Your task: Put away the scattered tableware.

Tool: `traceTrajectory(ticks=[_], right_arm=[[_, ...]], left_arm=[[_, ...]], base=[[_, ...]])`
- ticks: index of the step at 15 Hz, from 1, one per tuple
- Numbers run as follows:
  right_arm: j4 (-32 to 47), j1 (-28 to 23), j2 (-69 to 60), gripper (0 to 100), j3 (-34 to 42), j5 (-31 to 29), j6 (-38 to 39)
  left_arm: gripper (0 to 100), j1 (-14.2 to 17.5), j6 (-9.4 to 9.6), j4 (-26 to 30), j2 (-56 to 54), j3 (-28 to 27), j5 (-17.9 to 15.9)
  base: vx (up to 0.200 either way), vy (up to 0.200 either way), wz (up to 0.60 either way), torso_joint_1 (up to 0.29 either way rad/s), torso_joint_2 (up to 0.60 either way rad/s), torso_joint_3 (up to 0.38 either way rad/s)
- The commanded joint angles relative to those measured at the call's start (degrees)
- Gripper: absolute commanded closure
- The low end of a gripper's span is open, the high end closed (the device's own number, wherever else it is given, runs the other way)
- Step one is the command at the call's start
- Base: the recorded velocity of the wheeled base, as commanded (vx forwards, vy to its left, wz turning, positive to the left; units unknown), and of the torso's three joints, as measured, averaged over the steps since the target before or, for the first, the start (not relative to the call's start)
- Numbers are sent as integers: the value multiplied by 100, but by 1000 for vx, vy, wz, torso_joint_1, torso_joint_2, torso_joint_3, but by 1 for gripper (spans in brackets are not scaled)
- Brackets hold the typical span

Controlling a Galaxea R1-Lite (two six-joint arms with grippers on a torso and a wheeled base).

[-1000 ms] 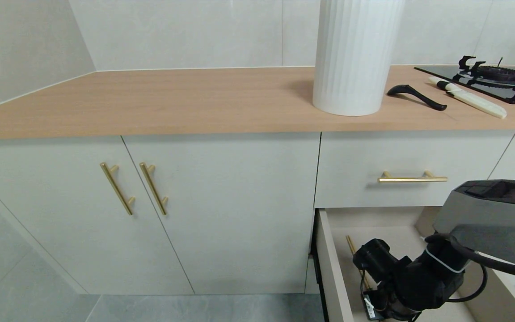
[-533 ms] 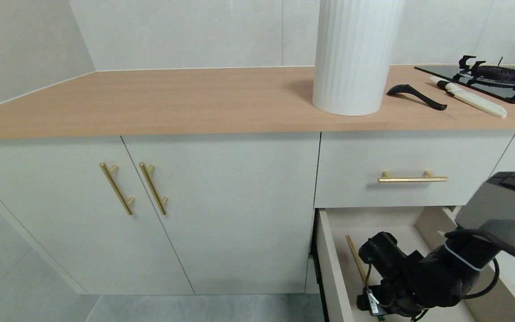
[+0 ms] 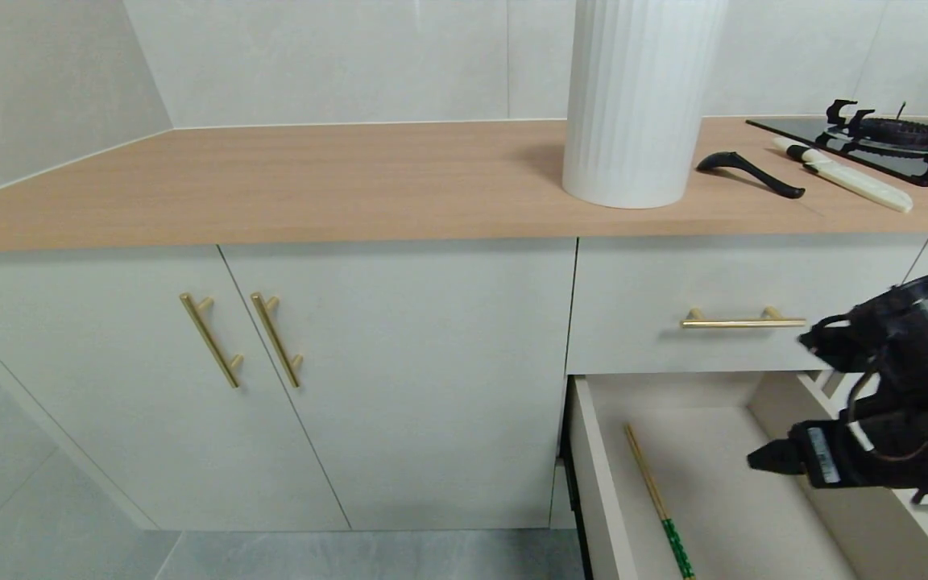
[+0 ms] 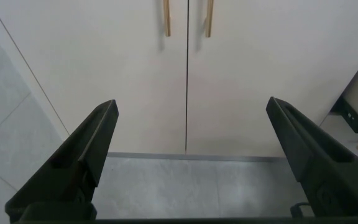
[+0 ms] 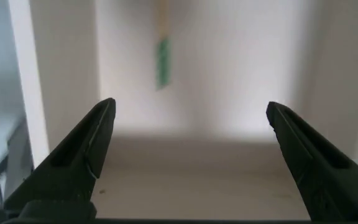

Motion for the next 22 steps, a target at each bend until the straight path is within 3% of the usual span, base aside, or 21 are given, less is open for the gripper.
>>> traceTrajectory(ticks=[1,4,13,22], right_arm=[[252,-1130,-1155,0,-267,395,-783],[252,-1297,-1445,0,-223,808,-1117],[252,-1297,-1471,0,-100,808,-1302],[234,-1288,-1498,0,-56,808,-1337]], left_arm=[[0,2,-2,-1,8,0,-3],[0,2,-2,-1,8,0,-3],[0,2,-2,-1,8,0,5],[0,2,-2,-1,8,0,-3]], base=[[0,0,0,0,0,0],[0,0,0,0,0,0],[0,0,0,3,-13,-7],[0,0,0,109,-400,-294]])
